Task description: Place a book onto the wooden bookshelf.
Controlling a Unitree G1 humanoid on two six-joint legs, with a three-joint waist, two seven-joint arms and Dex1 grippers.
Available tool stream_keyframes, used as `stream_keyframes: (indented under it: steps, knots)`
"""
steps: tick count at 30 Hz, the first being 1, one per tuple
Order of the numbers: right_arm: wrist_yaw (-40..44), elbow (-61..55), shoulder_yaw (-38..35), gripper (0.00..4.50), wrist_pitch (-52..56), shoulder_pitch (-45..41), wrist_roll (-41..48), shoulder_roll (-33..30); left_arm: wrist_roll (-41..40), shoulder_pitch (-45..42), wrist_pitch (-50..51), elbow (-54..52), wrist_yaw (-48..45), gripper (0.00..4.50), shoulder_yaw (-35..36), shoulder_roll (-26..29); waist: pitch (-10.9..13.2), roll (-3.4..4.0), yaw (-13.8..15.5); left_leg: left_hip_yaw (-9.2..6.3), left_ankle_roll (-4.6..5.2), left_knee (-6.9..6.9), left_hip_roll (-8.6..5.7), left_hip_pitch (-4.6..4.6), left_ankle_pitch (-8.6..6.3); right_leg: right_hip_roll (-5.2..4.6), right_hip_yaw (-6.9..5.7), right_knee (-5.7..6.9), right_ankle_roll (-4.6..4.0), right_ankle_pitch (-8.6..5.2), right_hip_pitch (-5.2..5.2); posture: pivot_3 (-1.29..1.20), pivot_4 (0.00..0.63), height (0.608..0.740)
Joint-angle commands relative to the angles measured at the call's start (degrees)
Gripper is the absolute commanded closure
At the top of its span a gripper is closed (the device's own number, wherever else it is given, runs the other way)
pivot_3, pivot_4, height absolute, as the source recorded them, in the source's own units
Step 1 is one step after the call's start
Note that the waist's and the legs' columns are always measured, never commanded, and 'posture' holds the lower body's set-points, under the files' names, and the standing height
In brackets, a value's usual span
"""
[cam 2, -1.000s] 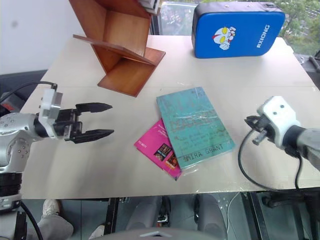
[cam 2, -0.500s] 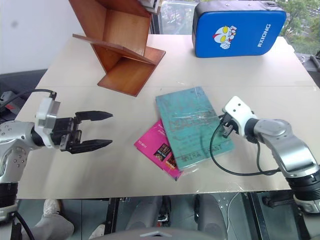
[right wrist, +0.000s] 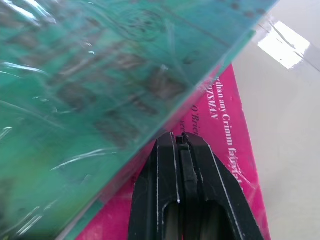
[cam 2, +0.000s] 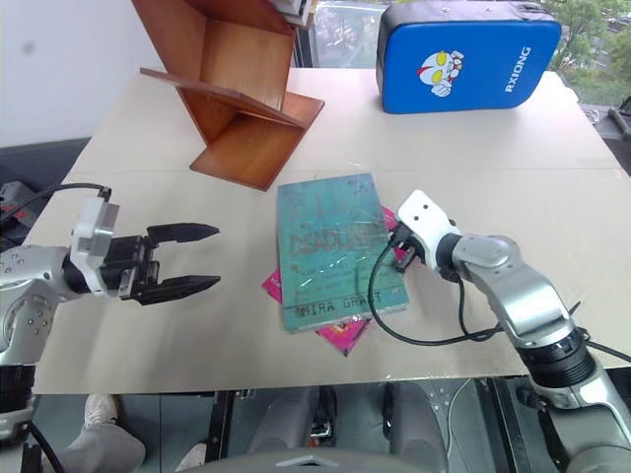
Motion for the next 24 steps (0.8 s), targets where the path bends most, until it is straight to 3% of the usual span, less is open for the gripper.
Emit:
stream_keyframes:
  steps: [1,5,9,10,11,14,18,24]
  knots:
    - [-1.9,-3.2,-0.1,4.39,1.5,-0.6,-0.2,1.9,-0.6,0.0,1.6,0.0,0.9,0.00,0.7,0.4,0.0,0.00,-0.1,-0.01,0.00,0.00,0.00,0.00,0.00,0.00,-0.01,0.01,0.00,0.00,0.00,0.00,0.150,0.738]
    - [-2.9,-4.6,-1.6,4.39,-0.6,1.3,-1.8,1.0,-1.9,-1.3,11.1,-0.8,8.5,0.00,-0.6,-0.2,0.0,0.00,-0.3,-0.01,0.00,0.00,-0.03,0.00,0.00,-0.02,0.00,0.01,0.01,0.00,0.01,0.00,0.150,0.738]
    - [0.4,-9.3,-10.4,4.39,-6.9,7.9,0.3,-3.3,-9.5,-2.3,27.4,-2.0,14.9,0.00,-0.9,-1.0,0.0,-0.01,-0.3,-0.06,0.00,0.00,-0.05,-0.01,0.00,-0.01,0.00,0.02,0.02,0.00,0.01,0.00,0.150,0.738]
    - [2.4,-11.7,-13.3,3.90,-7.0,10.4,2.5,-4.4,-10.7,-3.2,31.7,-1.3,16.5,0.00,-1.1,-0.7,0.0,0.00,-0.1,-0.07,0.00,0.00,-0.05,-0.03,0.00,-0.01,-0.01,0.01,0.02,0.00,0.01,0.00,0.150,0.738]
    - [3.6,-13.4,-15.2,3.71,-7.3,12.2,4.0,-5.1,-11.7,-3.8,34.8,-0.9,17.8,0.00,-1.1,-0.4,0.0,-0.01,0.0,-0.13,0.00,0.00,-0.07,-0.02,0.00,-0.02,-0.03,0.02,0.03,-0.01,0.02,0.00,0.150,0.738]
    - [8.1,-20.5,-23.2,2.25,-8.4,19.6,9.7,-7.6,-14.9,-7.5,44.4,2.1,20.6,0.00,-1.0,-0.6,0.0,0.00,-0.1,-0.17,-0.01,-0.01,-0.06,0.01,0.01,0.02,-0.07,0.04,0.05,-0.02,0.08,0.00,0.150,0.738]
    - [14.1,-32.3,-37.7,0.57,-3.7,30.3,27.0,-10.0,-17.1,-13.8,57.9,8.3,25.3,0.00,-2.3,-1.7,0.0,0.00,0.0,-0.22,-0.07,0.00,-0.05,0.14,0.05,0.06,-0.05,0.09,0.25,-0.14,0.20,0.00,0.150,0.738]
    - [9.6,-38.0,-42.7,0.57,-8.7,36.9,41.4,-14.3,-16.2,-19.0,67.7,15.3,31.0,0.00,-2.2,-6.5,0.0,-0.18,-0.2,-0.10,-0.08,-0.01,0.00,0.79,0.02,0.02,0.14,0.06,0.26,-0.17,0.77,0.00,0.150,0.738]
